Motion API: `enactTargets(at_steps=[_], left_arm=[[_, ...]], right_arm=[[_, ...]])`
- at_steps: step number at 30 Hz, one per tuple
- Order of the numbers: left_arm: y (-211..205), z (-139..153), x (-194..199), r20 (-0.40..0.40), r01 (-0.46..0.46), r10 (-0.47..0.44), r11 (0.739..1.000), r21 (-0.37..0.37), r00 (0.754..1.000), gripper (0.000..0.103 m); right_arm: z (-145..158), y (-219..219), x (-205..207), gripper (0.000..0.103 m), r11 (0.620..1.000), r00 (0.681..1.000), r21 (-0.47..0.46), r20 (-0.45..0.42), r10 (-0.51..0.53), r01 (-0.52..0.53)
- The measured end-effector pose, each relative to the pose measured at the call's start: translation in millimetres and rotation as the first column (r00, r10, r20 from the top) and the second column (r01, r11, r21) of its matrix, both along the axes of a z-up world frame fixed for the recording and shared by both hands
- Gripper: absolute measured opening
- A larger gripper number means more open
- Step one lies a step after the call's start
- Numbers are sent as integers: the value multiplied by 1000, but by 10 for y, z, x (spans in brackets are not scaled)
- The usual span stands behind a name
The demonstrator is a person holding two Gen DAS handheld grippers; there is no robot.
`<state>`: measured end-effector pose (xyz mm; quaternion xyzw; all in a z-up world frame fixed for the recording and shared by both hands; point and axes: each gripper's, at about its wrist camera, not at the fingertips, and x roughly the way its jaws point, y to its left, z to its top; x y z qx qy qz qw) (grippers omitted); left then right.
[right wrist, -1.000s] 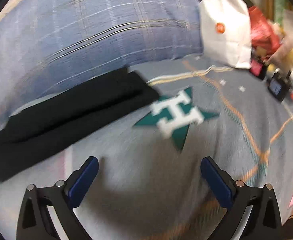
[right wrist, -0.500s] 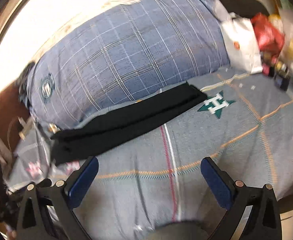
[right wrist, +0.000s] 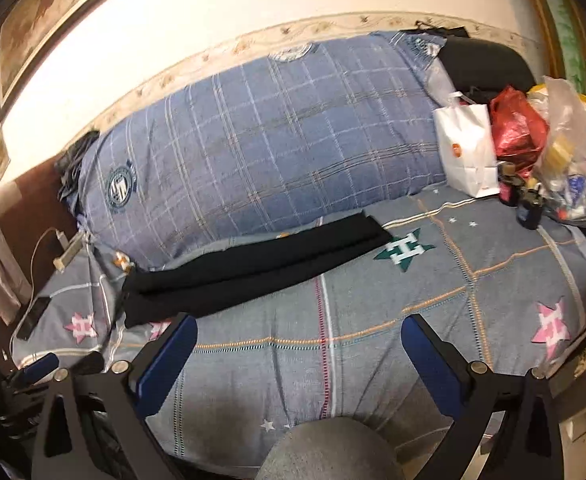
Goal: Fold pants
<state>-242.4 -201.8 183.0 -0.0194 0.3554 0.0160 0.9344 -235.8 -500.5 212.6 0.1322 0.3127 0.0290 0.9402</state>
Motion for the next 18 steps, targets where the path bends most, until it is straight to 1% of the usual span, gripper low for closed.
enactTargets(at_steps=[1,4,8,11,13,15,18], left_arm=[[-4,30,0,3,0,0,1000,0,1000,102],[-38,115,-31,1,13,-13,999,-33,1000,102],[-87,179,-86,24,32,-31,999,-29,999,102],[-90,169,-103,22,37,-36,999,-36,999,102],[-101,163,-100,22,32,-31,999,-26,999,102],[-123,168,-65,19,38,-38,999,-16,999,102],[-130,176,1,24,35,-35,999,0,999,102]], right_arm=[[52,-11,-31,103,1000,1000,1,2,1,-1],[238,-10,-137,103,1000,1000,-7,20,13,-13],[387,12,-195,103,1000,999,3,27,23,-23],[416,36,-231,103,999,999,19,25,36,-37],[398,49,-198,103,998,998,39,15,53,-54],[379,62,-134,103,998,999,45,-1,52,-52],[355,71,19,103,994,997,82,-21,77,-75]])
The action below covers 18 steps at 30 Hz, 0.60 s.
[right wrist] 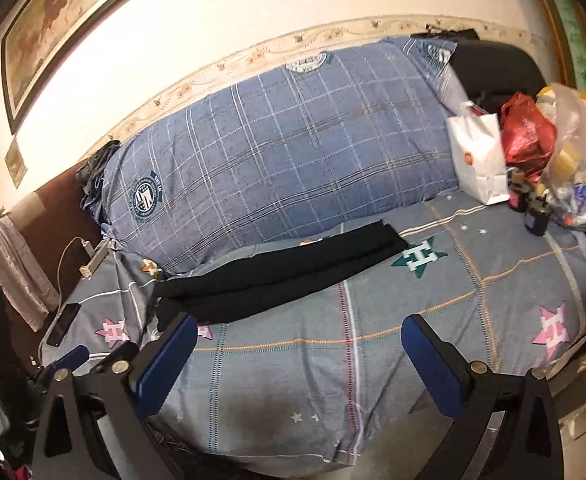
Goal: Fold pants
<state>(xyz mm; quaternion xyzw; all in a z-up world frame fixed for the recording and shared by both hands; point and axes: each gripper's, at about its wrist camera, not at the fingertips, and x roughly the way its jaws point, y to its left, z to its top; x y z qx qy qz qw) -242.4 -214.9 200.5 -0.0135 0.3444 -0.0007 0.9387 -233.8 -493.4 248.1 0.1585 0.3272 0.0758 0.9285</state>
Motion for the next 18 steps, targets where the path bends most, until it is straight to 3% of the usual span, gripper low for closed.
enactTargets(at_steps=[5,10,18], left_arm=[[-15,-91,325,-20,0,0,1000,21,1000,102],[23,-373,924,-105,6,-4,1000,11,994,102],[314,-569,2418,-239,-64,47,996,-65,970,102]], right_arm=[[-110,53,412,103,997,997,52,-38,61,-59],[-350,9,1068,103,995,993,69,-96,72,-65],[-673,-283,2481,100,995,980,98,-198,37,-17]])
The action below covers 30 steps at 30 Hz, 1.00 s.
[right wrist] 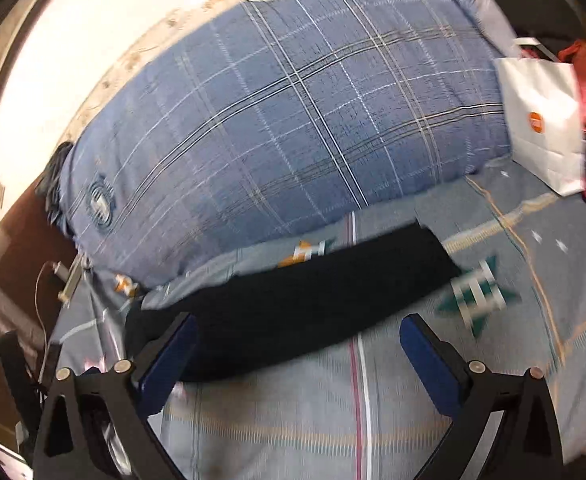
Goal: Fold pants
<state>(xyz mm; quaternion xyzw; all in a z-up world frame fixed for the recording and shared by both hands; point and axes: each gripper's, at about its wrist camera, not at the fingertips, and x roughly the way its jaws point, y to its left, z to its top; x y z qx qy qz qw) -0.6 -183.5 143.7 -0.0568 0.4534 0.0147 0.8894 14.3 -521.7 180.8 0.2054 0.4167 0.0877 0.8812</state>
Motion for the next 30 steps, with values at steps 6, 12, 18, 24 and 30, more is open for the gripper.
enactTargets(at_steps=[6,12,18,24,30], left_arm=[[155,-386,507,-54,-70,67,996,-63,996,102],[67,-799,520,-224,-44,13,990,-135,975,102],[-86,-997,304,-287,-35,-31,975,-221,958,102],[-267,-1026,124,-260,-6,-41,984,-178,965,102],[-411,-985,-61,-199,4,-32,990,-138,979,102]], right_arm=[[-556,-235,554,95,999,997,-7,-67,-47,47],[-991,-482,708,73,983,954,-135,-253,-159,128],[-1249,-770,630,63,974,912,-70,-341,-227,216],[-1299,-557,563,59,984,916,-51,-361,-176,169],[-1246,-330,384,59,992,934,-86,-337,-121,98]])
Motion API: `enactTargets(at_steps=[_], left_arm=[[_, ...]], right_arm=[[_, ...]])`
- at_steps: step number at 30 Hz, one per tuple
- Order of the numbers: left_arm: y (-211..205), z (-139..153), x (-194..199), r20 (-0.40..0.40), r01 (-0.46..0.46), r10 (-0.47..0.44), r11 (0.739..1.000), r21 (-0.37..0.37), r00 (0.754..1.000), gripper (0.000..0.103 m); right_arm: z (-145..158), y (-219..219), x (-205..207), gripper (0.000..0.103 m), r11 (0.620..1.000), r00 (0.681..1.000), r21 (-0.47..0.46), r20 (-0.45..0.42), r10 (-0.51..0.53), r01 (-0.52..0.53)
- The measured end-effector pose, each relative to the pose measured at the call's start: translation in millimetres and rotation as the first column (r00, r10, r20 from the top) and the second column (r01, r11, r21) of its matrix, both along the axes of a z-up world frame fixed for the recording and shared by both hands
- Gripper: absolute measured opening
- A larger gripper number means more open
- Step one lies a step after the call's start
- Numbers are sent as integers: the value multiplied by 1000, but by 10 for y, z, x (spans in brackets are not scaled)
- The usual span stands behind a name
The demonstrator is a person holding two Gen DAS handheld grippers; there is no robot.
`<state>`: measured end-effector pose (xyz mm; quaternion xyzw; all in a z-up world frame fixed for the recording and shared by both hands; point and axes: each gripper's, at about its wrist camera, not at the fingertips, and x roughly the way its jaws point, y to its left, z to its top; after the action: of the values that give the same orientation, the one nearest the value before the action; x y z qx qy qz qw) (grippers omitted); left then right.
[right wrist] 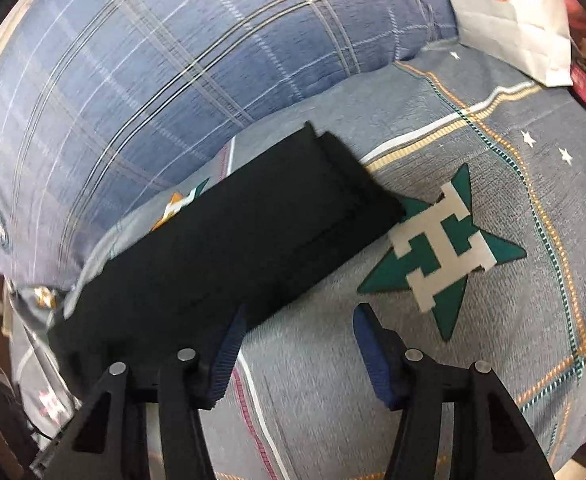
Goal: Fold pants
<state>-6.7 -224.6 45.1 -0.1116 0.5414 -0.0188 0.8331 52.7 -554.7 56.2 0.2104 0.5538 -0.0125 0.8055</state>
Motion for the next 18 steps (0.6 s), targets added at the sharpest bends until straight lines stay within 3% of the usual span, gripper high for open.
enactTargets(at_steps=[3,6,8,11,13,14,15,16,17,18], left_arm=[[-27,-132,-2,-63,7,-14,995,-99,998,102],[-57,-321,37,-137,24,-46,987,-158,989,102],[-32,-259,87,-96,24,-40,987,-157,995,101],[105,-289,273,-96,-9,-10,982,-190,995,101],[185,-293,351,-86,-28,9,976,-217,996,101],[215,-274,363,-74,-38,22,975,-219,997,97],[240,-261,358,-76,-55,40,976,-213,996,92],[260,-255,345,-80,-67,52,978,-199,995,78],[282,-248,341,-80,-76,62,980,-184,995,66],[300,-243,351,-81,-79,66,980,-183,995,65]], right_arm=[[-141,-162,67,59,998,999,42,-30,-42,44],[-140,-308,114,59,990,996,112,5,-88,87],[-150,-295,194,59,993,996,90,32,-80,77],[-161,-253,302,50,998,995,32,77,-64,62],[-155,-207,328,34,998,994,-6,91,-58,59],[-141,-185,322,31,999,995,-6,90,-51,52],[-134,-146,303,21,999,995,13,87,-42,41],[-120,-138,267,12,999,996,31,87,-36,33],[-91,-120,225,12,999,995,28,97,-25,22],[-68,-112,200,12,1000,995,1,104,-8,8]])
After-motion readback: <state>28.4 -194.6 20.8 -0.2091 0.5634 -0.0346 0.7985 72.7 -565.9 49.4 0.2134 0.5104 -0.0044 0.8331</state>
